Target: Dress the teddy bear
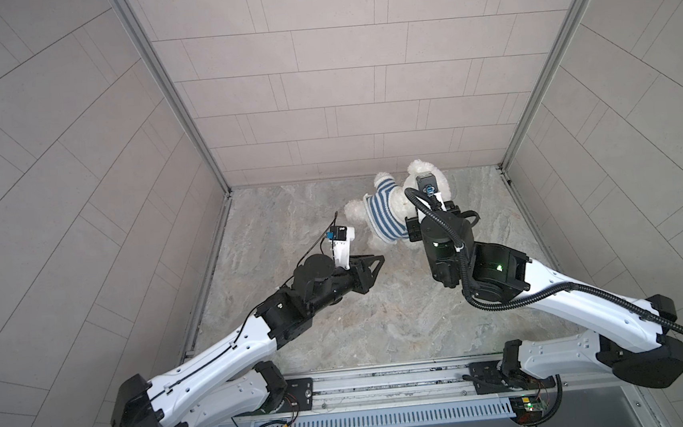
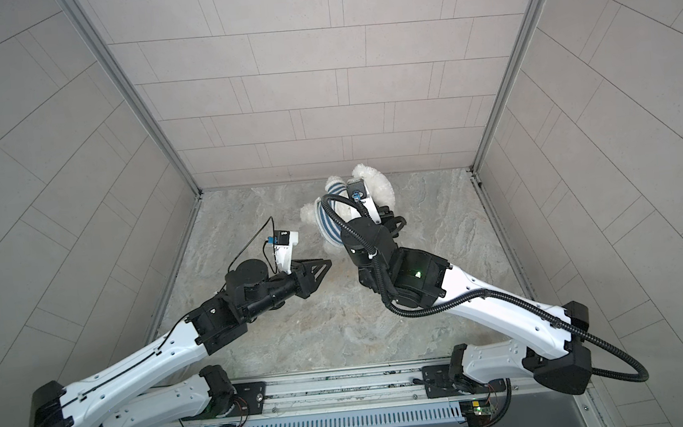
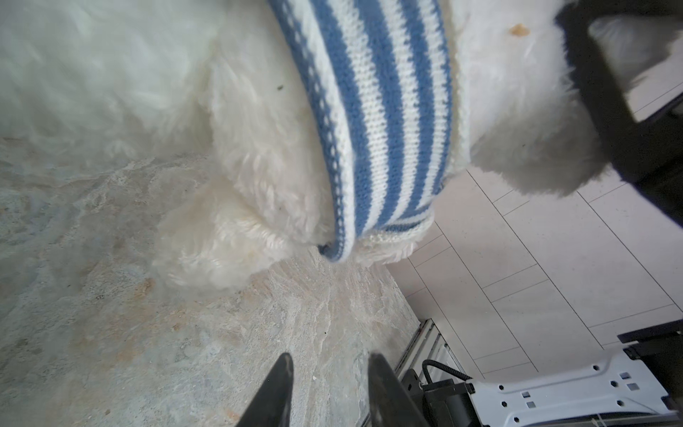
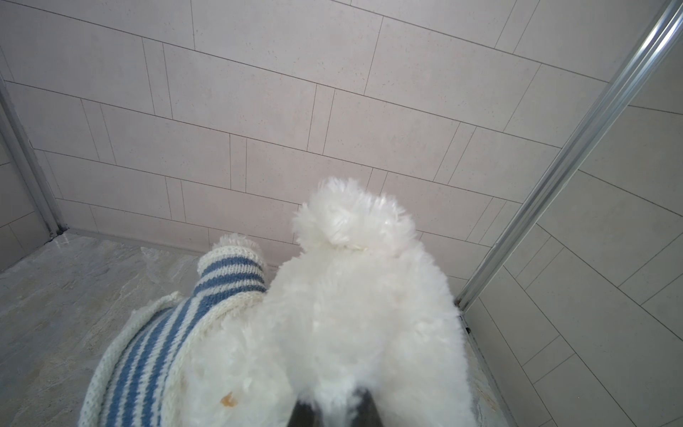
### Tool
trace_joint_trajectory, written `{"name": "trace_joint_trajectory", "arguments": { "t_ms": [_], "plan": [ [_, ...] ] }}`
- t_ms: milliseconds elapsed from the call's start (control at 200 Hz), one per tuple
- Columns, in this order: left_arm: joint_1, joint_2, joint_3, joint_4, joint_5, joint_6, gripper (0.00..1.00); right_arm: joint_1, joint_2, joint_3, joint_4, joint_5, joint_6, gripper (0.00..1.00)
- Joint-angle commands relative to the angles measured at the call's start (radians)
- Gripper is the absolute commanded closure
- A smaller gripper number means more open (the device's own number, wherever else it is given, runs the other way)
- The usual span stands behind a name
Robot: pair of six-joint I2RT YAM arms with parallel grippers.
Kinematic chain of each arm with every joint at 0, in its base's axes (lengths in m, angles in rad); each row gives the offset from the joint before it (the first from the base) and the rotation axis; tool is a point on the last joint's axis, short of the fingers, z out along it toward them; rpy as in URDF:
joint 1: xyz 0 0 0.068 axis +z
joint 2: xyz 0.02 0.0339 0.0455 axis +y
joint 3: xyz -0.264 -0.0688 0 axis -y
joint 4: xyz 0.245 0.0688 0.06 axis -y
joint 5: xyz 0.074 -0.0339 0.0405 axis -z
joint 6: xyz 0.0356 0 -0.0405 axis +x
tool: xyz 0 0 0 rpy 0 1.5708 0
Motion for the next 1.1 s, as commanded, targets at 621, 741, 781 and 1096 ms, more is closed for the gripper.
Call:
{"name": "trace_joint_trajectory", "arguments": {
  "t_ms": [621, 741, 781, 1096],
  "plan": [
    [-0.038, 0.239, 0.115, 0.227, -0.136, -0.001, 0.79, 0.003, -0.023, 0.029, -0.032, 0.033, 0.106, 1.0],
    [-0.042, 0.237, 0.1, 0.232, -0.135, -0.009, 0.8, 0.002, -0.023, 0.031, -0.027, 0.036, 0.097, 1.0],
    [-0.042, 0.235, 0.096, 0.232, -0.137, -0.011, 0.8, 0.002, -0.023, 0.03, -0.023, 0.036, 0.094, 1.0],
    [-0.043, 0.22, 0.073, 0.22, -0.138, -0.005, 0.89, 0.002, -0.022, 0.032, -0.017, 0.034, 0.081, 1.0]
  ]
}}
